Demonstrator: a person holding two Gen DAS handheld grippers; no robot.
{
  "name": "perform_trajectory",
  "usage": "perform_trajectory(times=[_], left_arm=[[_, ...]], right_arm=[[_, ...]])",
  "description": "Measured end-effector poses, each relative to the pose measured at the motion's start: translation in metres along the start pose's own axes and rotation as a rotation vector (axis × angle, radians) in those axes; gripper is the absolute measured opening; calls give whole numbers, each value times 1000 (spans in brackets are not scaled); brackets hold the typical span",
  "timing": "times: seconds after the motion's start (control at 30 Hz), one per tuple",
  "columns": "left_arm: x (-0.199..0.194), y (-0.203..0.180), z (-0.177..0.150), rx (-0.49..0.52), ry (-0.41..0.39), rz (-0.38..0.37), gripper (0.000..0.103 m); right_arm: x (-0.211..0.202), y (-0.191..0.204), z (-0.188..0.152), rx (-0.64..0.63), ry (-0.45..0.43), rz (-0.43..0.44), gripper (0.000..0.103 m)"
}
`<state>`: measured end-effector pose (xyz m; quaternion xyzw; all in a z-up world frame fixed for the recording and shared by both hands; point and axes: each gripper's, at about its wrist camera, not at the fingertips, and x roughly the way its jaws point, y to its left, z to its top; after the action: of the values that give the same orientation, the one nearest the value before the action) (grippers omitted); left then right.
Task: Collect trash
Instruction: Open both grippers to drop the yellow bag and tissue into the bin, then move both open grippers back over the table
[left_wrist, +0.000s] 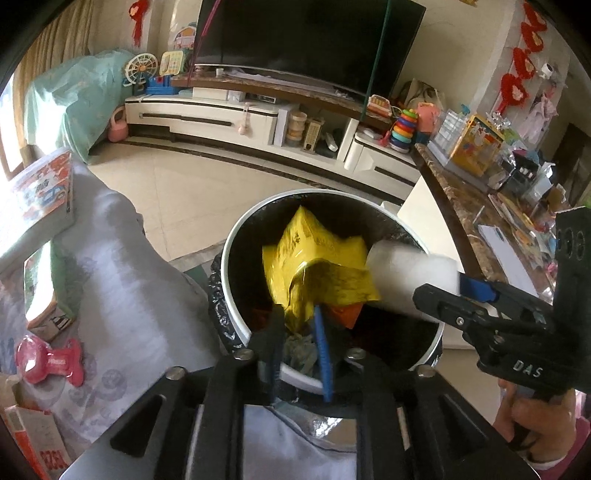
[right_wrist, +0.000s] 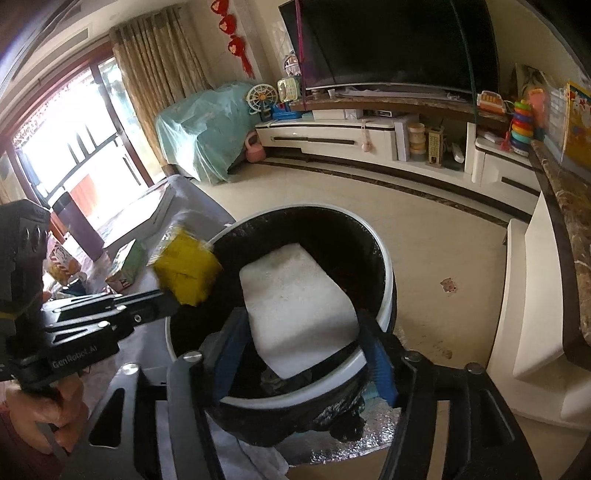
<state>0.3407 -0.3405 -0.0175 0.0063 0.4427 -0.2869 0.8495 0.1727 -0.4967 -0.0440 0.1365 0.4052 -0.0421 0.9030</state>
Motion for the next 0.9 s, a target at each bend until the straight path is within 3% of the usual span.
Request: perform_trajectory(times=[0.1, 0.3, 0.7, 0.9], left_arm=[[-2, 2, 0, -1, -15, 17, 31], [-21, 6, -21, -42, -52, 23, 46], [-91, 24, -112, -113, -133, 37, 52], [-122, 38, -153, -147, -136, 57, 52]], right_arm=[[-2, 0, 0, 4, -12, 3, 78], [-12, 0, -7, 35, -37, 18, 78], [-42, 43, -29, 66, -139, 104, 91], [-39, 69, -46, 67, -124, 144, 93]])
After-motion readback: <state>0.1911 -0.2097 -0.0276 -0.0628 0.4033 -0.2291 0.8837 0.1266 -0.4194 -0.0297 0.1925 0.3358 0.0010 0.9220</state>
